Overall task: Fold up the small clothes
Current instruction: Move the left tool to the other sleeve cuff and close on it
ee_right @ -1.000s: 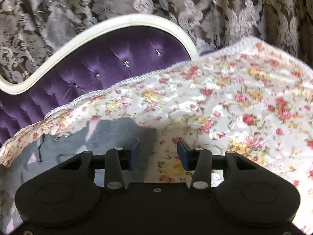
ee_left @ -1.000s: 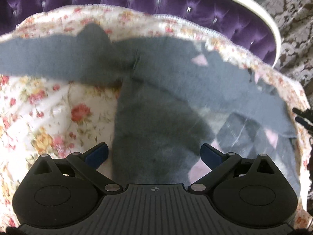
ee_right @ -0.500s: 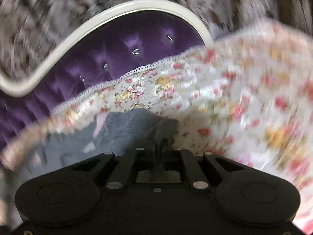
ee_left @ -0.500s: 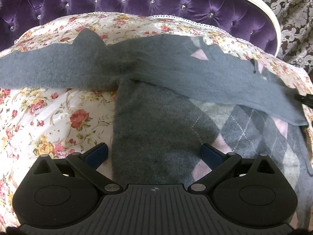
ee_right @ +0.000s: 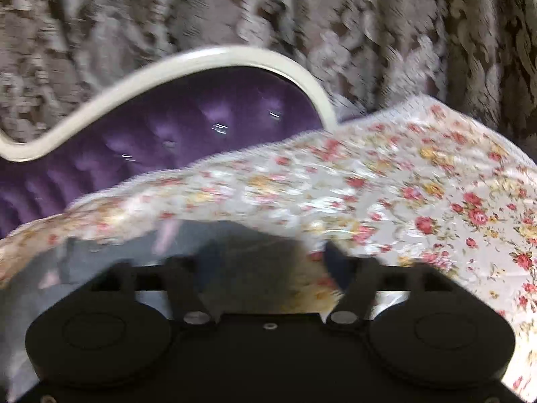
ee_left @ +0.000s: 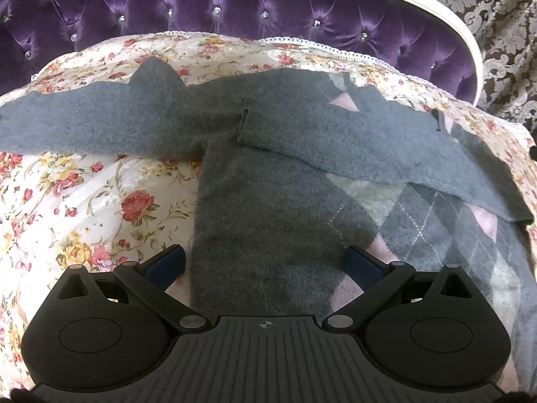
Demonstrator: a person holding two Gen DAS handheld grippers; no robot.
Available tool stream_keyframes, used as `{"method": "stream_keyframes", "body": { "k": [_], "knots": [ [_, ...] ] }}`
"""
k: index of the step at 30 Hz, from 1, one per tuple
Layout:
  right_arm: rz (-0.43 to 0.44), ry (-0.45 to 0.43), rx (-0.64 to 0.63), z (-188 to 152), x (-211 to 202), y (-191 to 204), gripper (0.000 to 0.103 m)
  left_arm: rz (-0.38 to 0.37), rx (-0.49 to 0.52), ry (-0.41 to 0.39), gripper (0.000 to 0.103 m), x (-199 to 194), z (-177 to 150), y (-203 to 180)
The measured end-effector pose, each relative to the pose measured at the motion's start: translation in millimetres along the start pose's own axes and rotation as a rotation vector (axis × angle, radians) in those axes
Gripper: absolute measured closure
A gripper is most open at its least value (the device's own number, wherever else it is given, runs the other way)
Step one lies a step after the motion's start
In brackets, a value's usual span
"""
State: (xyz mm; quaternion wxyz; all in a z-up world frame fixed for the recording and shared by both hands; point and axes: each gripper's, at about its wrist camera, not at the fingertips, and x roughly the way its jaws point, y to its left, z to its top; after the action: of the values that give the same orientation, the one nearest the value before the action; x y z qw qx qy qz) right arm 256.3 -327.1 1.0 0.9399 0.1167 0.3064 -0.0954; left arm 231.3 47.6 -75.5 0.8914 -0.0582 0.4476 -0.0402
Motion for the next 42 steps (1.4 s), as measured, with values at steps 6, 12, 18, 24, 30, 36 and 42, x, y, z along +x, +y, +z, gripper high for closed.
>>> {"method": "stream_keyframes", "body": {
  "k": [6,12,18,24,30,36,42],
  "knots": [
    [0.168,0.037,-0.004,-20.1,-36.3,47.6,0.0,-0.005,0.021,-0.026,0.0,0.2,-1.5,0.7],
    [0.231,0.103,-0.13,-45.9,-30.5,72.3,0.0,-0.024,0.017,-0.052,0.002,-2.2,4.7,10.4],
    [0.328,0.096,-0.135,-45.1,-38.6,81.5,0.0,0.09,-0.111,-0.118,0.002,-18.5,27.4,59.8],
    [0.478,0.041,-0.111,-39.5,-59.9,91.4,0.0,0.251,-0.245,-0.162,0.002,-37.6,54.8,141.7],
    [0.602,0.194,0.008,-55.6,-61.1,117.9,0.0,0.397,-0.358,-0.187,0.002,-38.4,69.1,218.8],
    [0.76,0.198,-0.071,-86.0,-79.6,153.7,0.0,0.405,-0.478,-0.16,0.002,-23.3,70.6,270.3],
    [0.839,0.218,-0.143,-103.8,-90.8,176.2,0.0,0.404,-0.515,-0.166,0.002,-5.1,76.6,294.2]
  ]
}}
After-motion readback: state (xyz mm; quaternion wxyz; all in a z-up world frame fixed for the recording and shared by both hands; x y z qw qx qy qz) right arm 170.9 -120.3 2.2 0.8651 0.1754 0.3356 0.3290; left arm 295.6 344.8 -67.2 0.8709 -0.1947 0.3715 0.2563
